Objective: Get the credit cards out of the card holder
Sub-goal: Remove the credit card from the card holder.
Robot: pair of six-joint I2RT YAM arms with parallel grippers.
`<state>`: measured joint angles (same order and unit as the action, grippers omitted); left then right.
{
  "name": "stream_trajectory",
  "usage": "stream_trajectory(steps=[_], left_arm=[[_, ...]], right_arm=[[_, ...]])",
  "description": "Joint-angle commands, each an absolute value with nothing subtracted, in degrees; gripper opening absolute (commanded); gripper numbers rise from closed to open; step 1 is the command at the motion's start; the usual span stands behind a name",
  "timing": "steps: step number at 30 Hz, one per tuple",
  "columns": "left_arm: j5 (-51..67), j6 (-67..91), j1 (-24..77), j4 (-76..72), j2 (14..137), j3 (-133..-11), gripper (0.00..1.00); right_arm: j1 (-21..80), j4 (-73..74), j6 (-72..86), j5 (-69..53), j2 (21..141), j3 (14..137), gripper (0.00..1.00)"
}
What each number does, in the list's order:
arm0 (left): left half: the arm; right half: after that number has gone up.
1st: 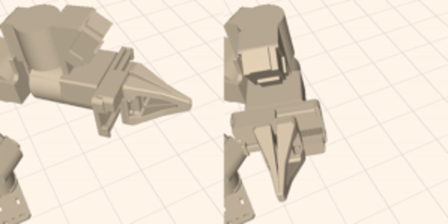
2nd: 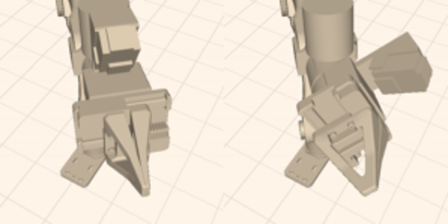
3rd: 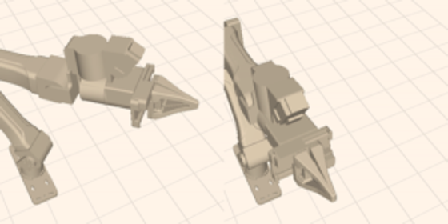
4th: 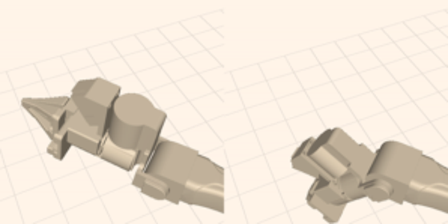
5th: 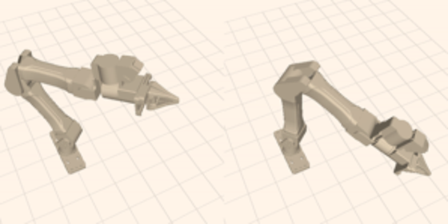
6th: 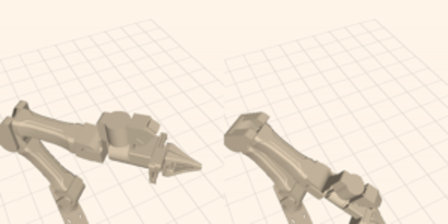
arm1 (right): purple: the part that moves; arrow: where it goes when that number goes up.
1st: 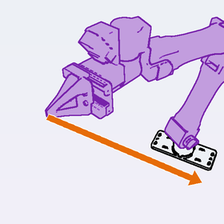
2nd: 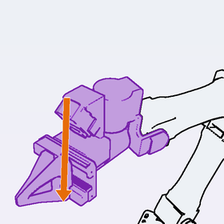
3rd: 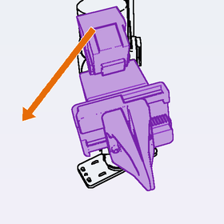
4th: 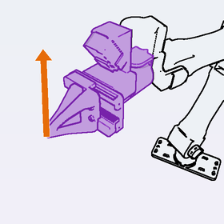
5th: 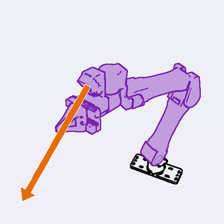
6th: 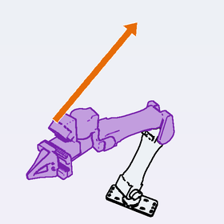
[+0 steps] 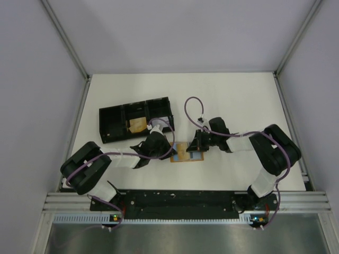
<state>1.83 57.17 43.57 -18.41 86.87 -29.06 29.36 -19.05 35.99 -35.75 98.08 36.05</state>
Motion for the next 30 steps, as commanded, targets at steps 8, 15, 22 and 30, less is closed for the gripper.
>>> stream_trajectory(steps=[8,15,22,30], left_arm=[[-0.53,56.6,43.33,-15.03,88.6,-28.57,0.0],[-0.62,56.51,43.33,-15.91,86.57,-28.04,0.0],[-0.26,56.86,43.33,-16.43,86.75,-27.86,0.0],[-0.26,56.87,43.33,-16.79,86.66,-27.69,0.0]], right_arm=[[28.92,-13.27,31.64,-31.11,94.66,36.74,0.0],[28.65,-16.69,33.05,-33.92,95.36,35.95,0.15],[27.69,-20.12,34.27,-36.56,95.89,34.89,0.13],[27.69,-23.02,35.33,-38.58,97.47,34.72,0.1]])
